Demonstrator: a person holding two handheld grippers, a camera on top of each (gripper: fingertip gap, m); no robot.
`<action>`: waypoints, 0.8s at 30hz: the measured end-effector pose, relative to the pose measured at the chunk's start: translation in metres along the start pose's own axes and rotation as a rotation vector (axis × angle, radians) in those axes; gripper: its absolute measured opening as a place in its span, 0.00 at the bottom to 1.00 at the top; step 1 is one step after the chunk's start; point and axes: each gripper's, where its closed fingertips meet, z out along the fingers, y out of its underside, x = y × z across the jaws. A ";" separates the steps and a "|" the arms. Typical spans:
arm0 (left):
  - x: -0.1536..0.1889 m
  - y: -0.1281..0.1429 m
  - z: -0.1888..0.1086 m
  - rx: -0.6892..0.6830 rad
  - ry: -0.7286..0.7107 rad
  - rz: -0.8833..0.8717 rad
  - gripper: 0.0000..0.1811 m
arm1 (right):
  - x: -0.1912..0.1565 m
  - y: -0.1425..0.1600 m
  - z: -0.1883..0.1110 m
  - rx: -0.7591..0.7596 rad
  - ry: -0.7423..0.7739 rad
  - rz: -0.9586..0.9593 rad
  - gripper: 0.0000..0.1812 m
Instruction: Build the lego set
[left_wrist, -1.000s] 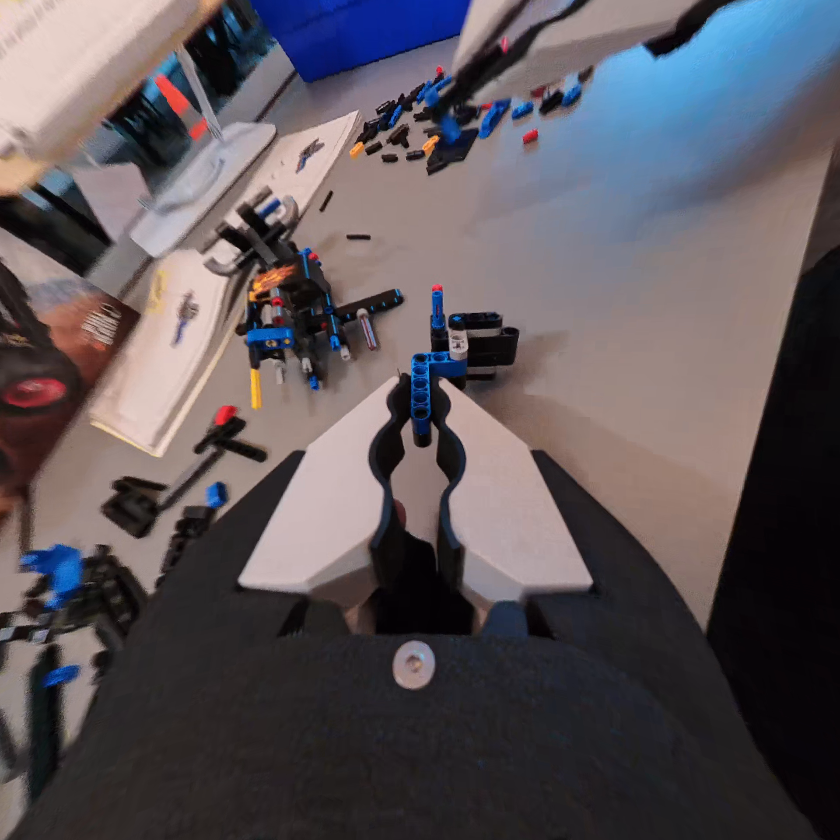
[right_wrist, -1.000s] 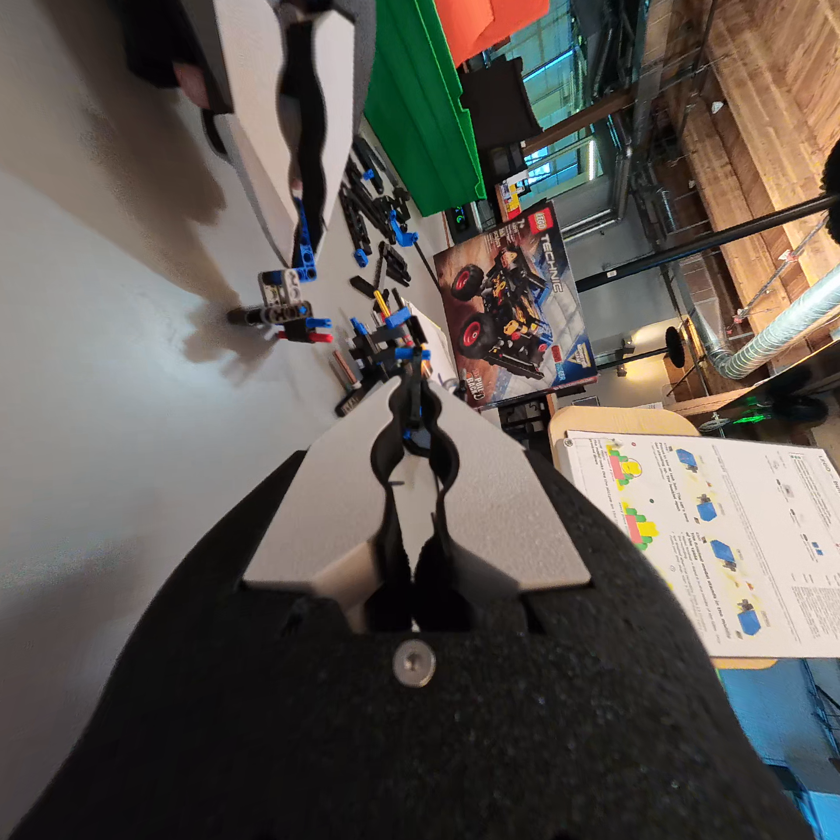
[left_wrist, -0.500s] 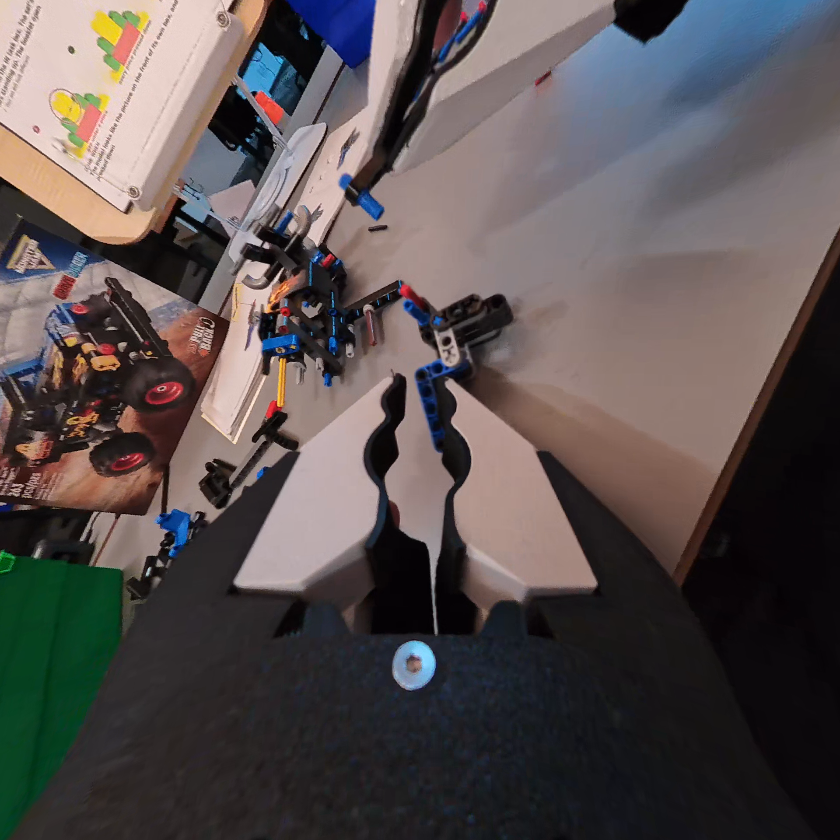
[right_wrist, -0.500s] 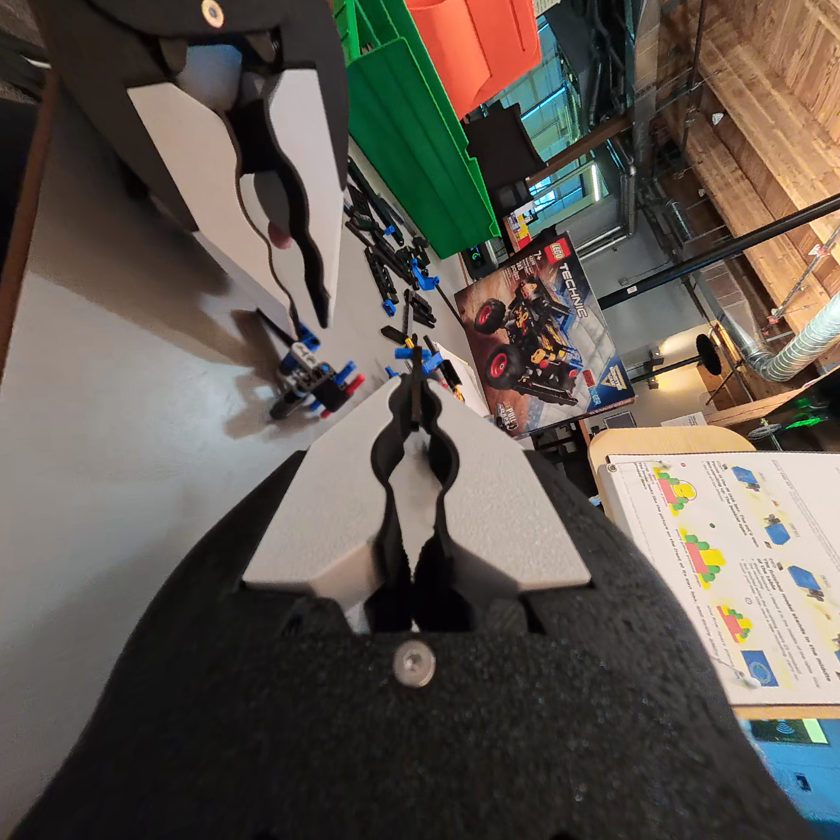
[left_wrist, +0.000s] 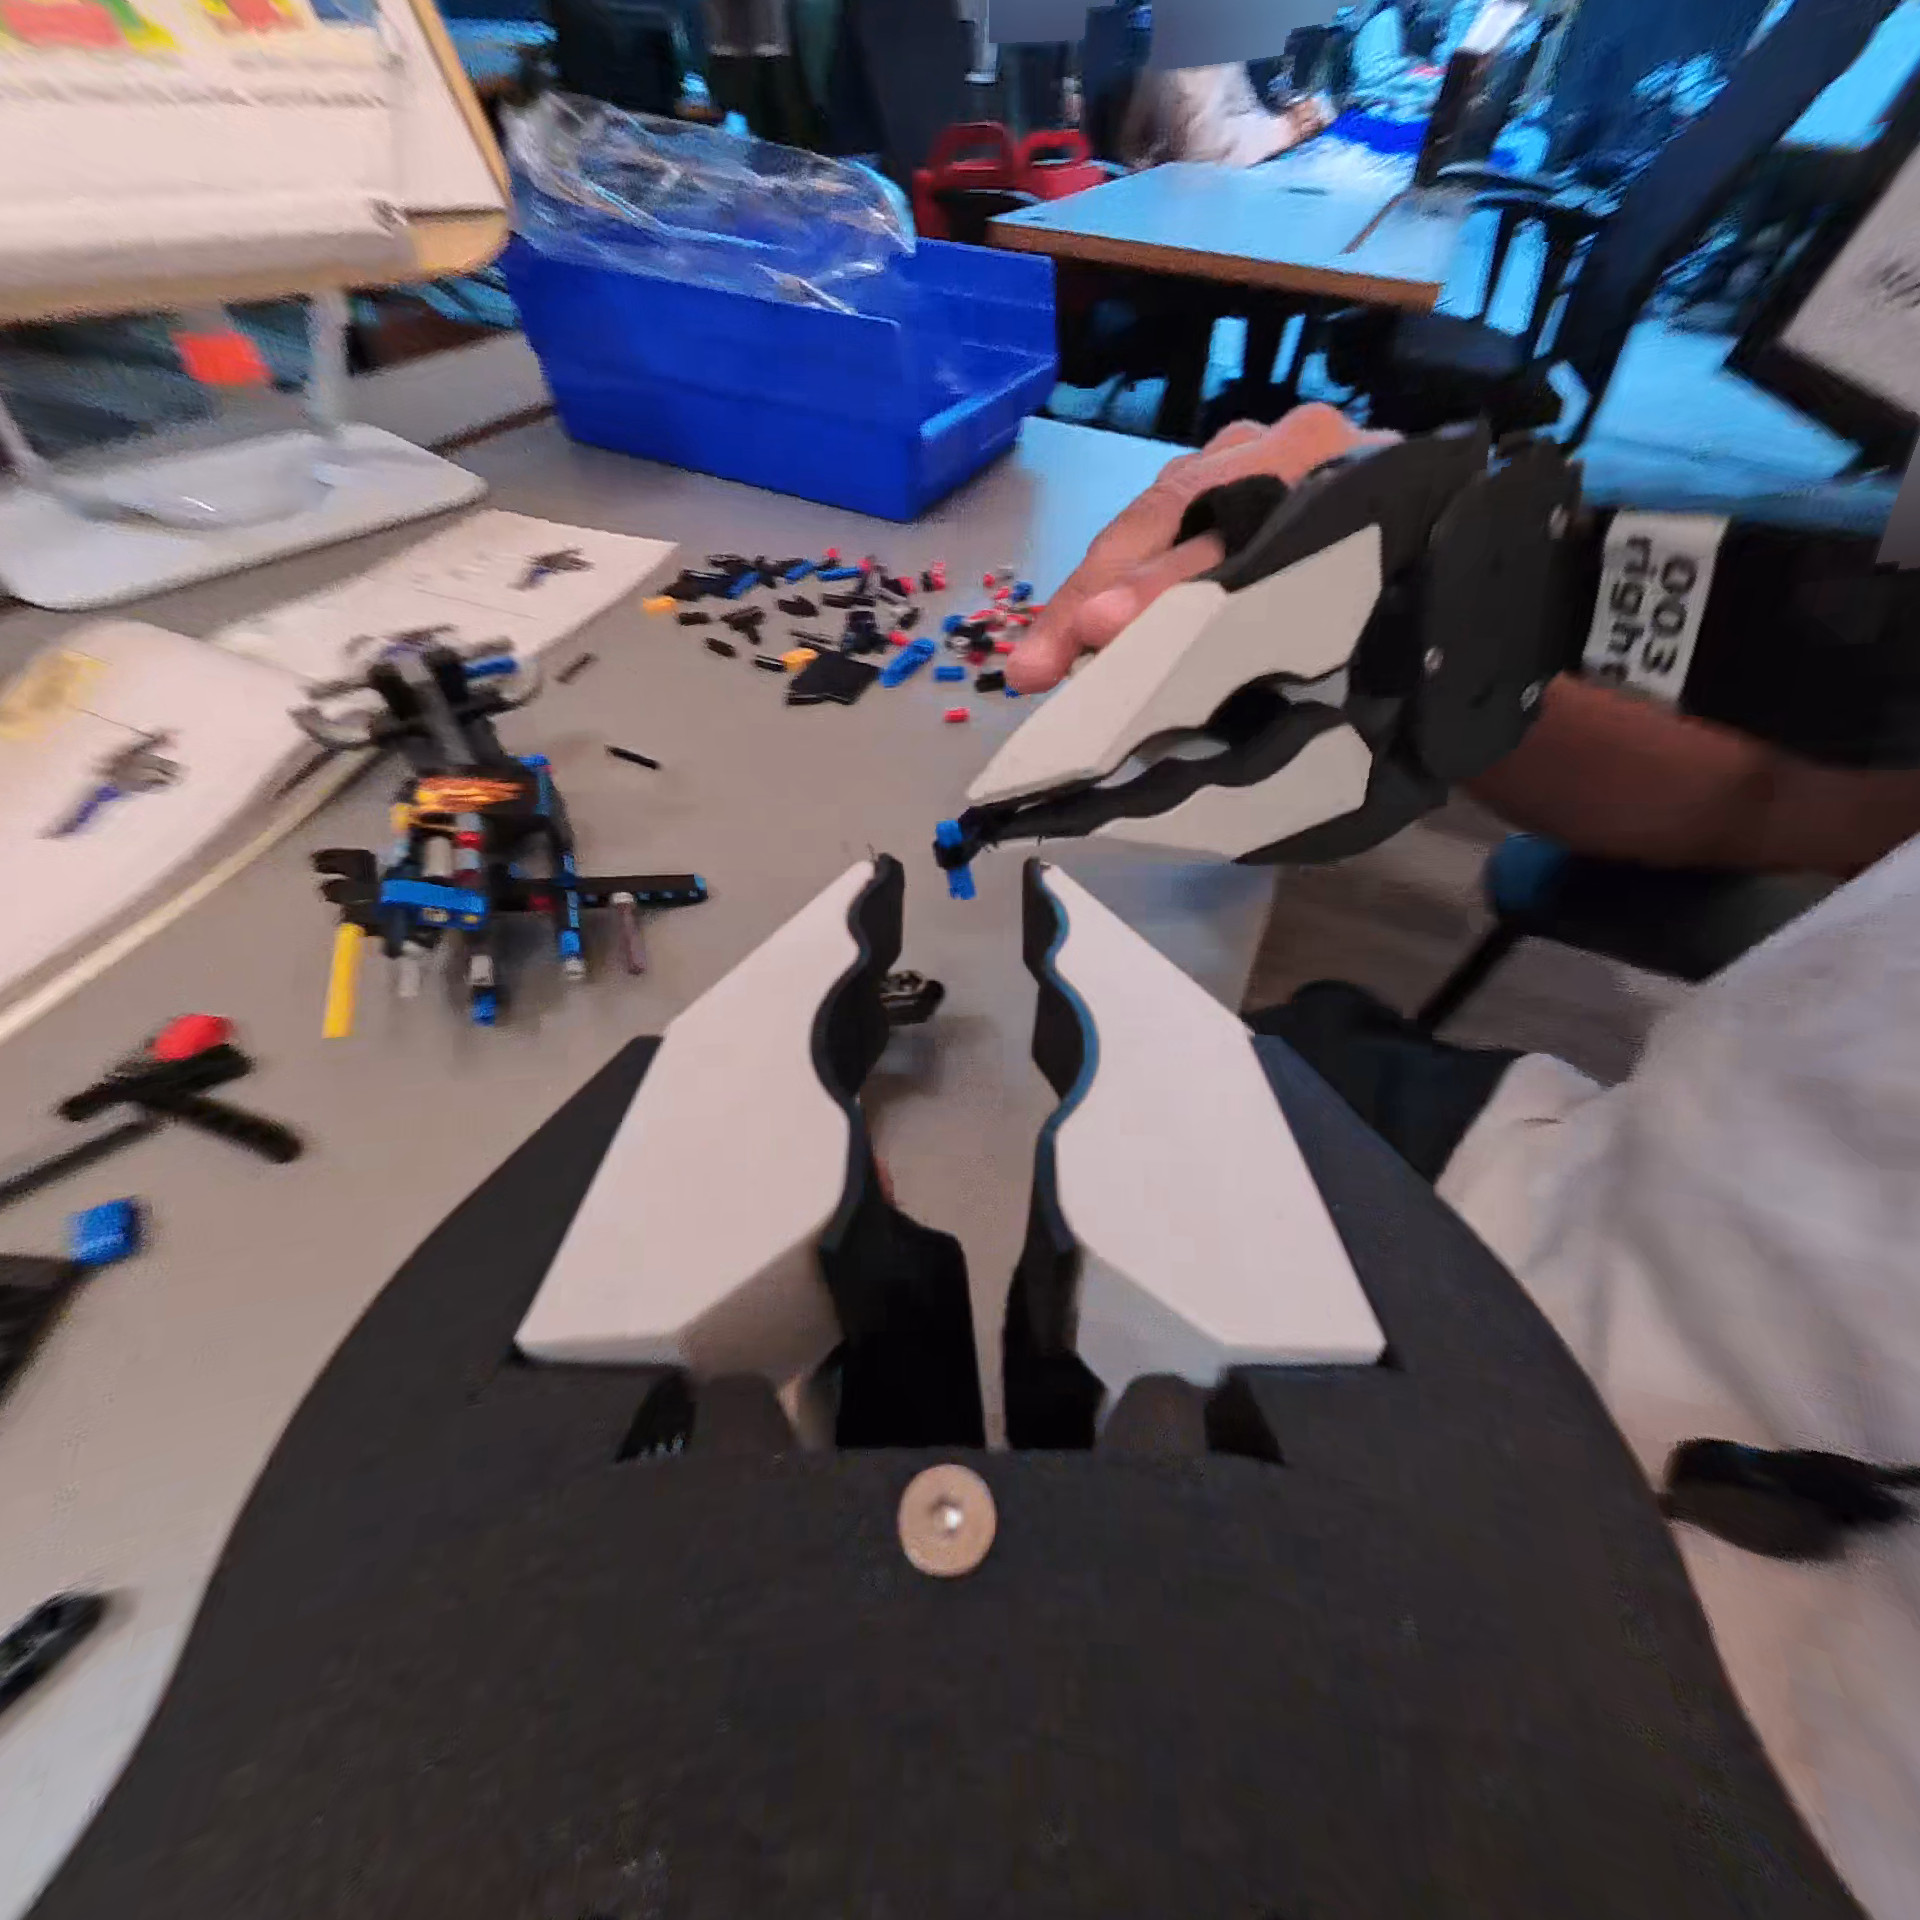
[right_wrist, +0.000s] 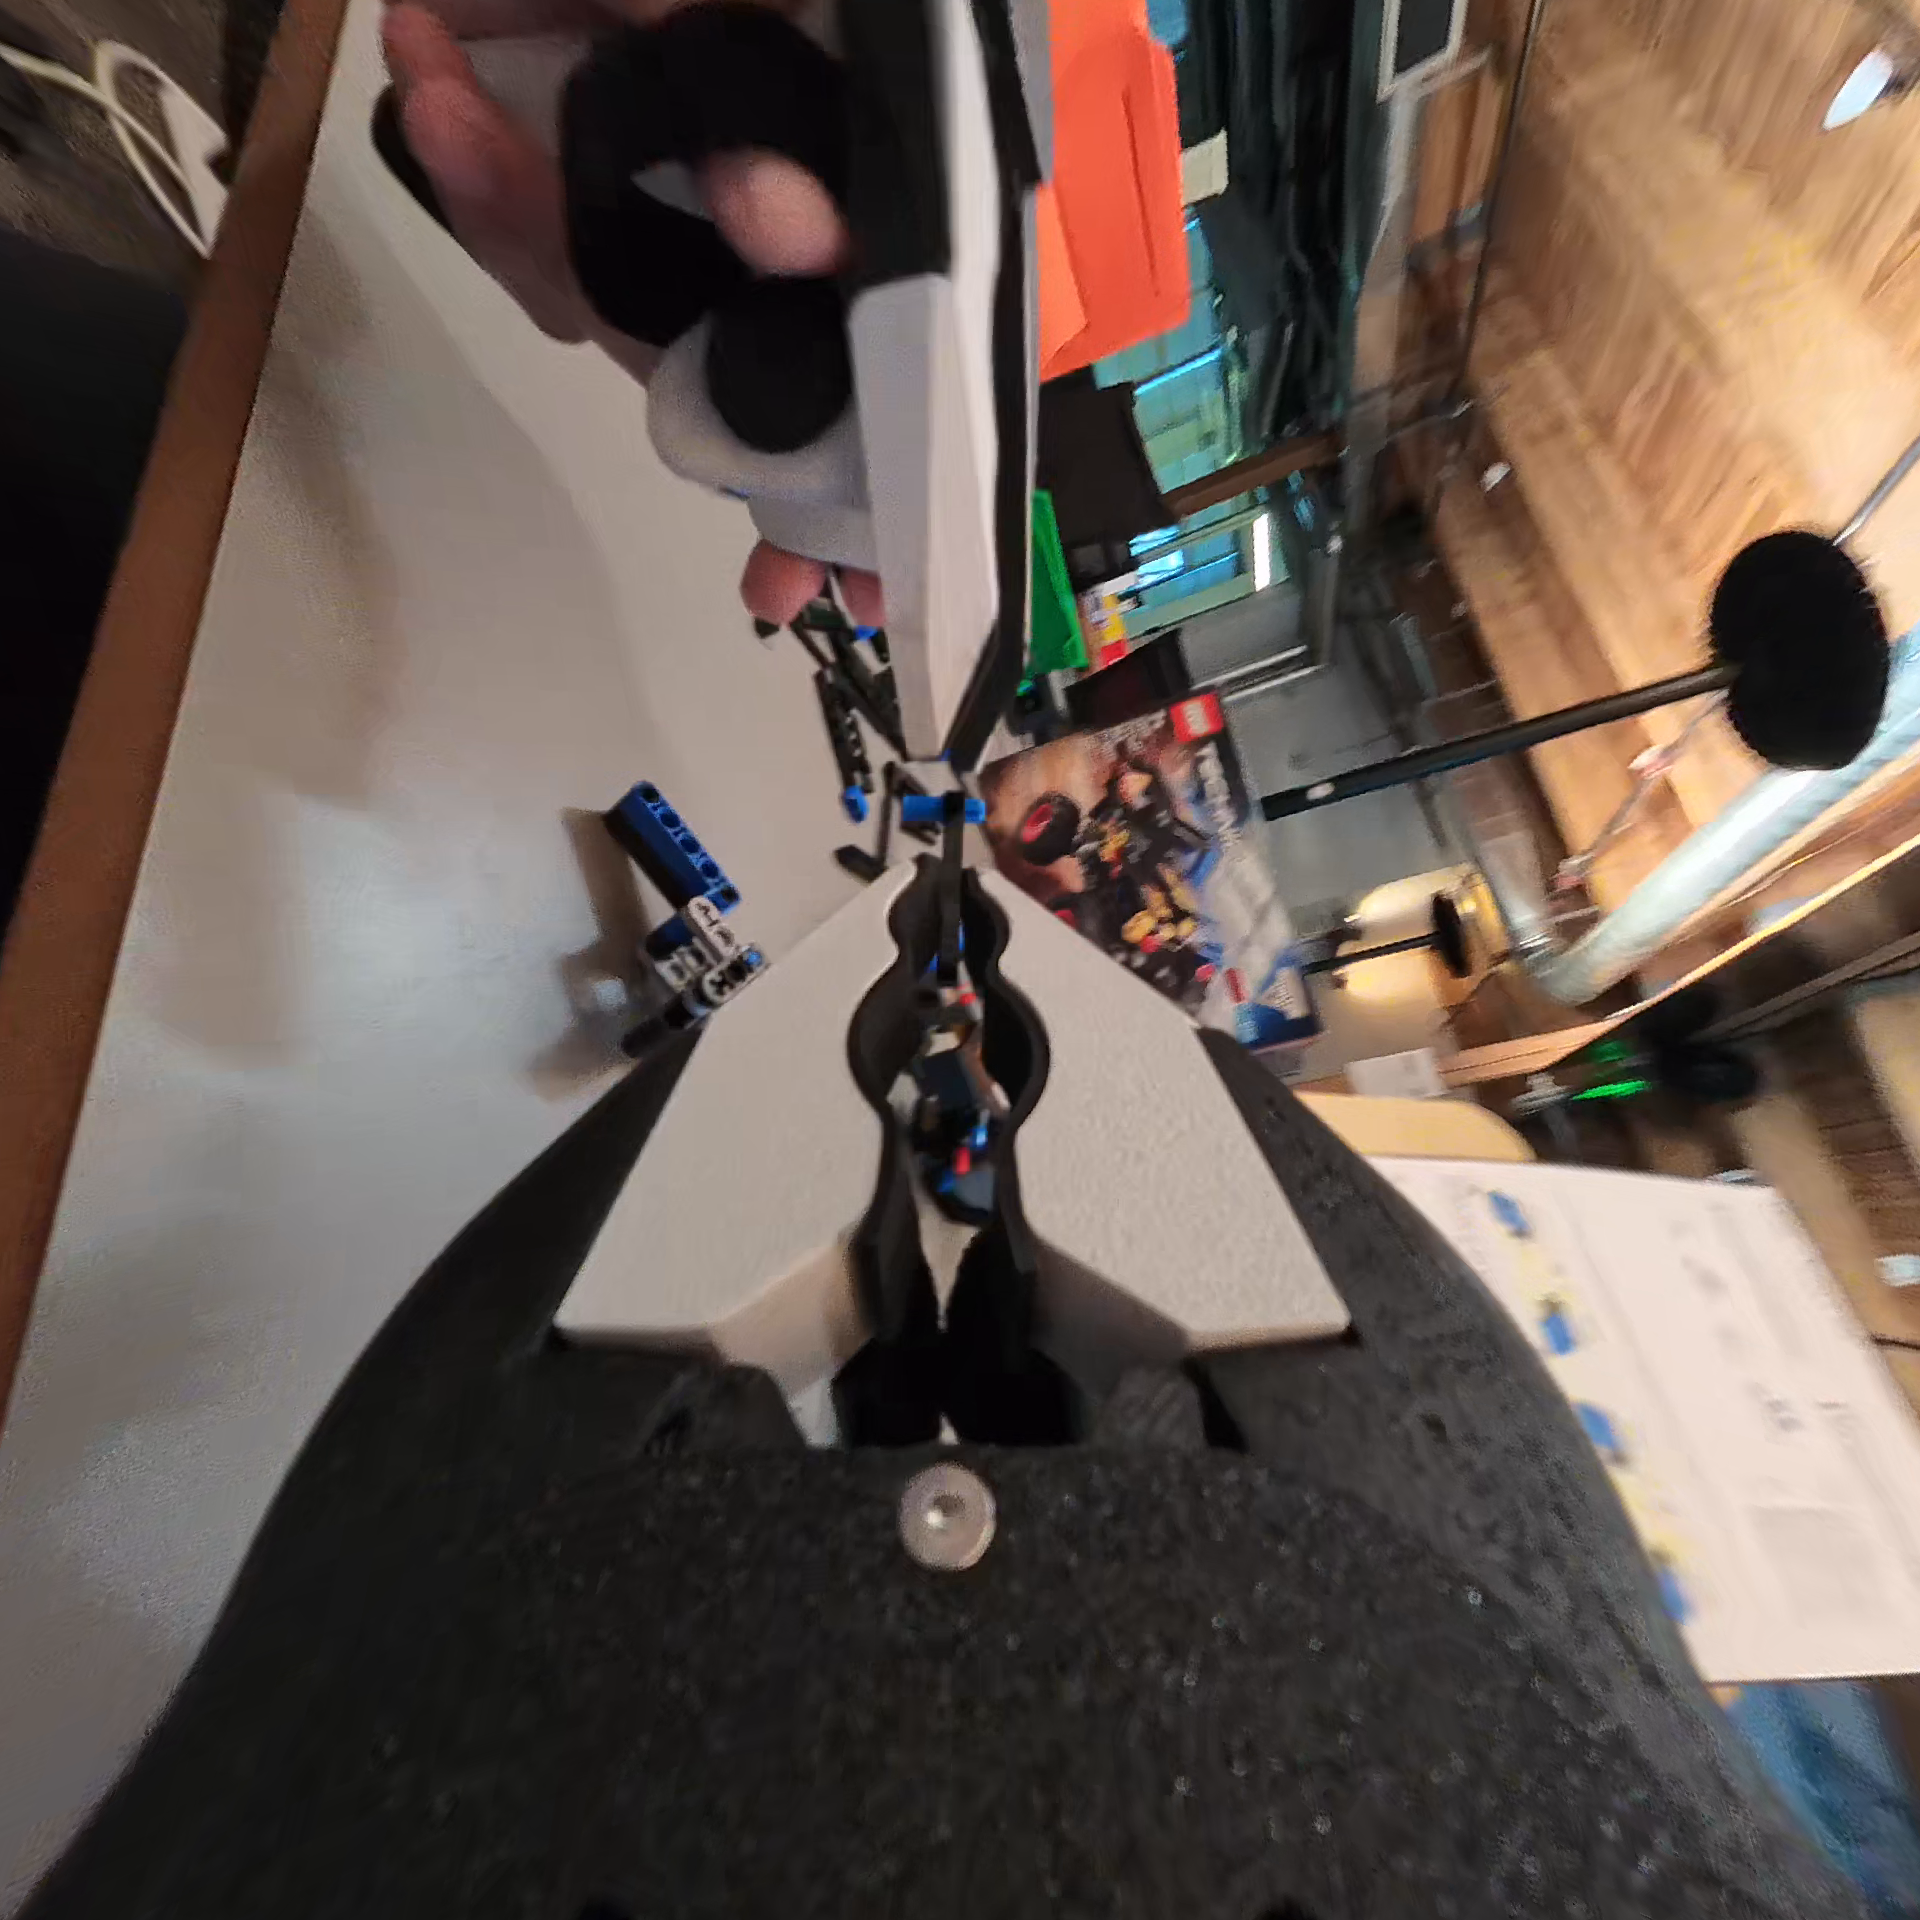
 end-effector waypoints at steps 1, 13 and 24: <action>0.000 0.000 0.000 0.002 0.025 -0.025 0.12 | 0.000 -0.005 -0.001 0.008 0.017 -0.044 0.01; 0.005 0.015 0.000 -0.042 0.048 0.100 0.04 | -0.018 -0.012 0.003 0.017 -0.075 0.018 0.04; 0.009 0.023 0.002 -0.091 -0.066 0.628 0.03 | -0.023 0.001 -0.006 -0.161 -0.516 0.520 0.10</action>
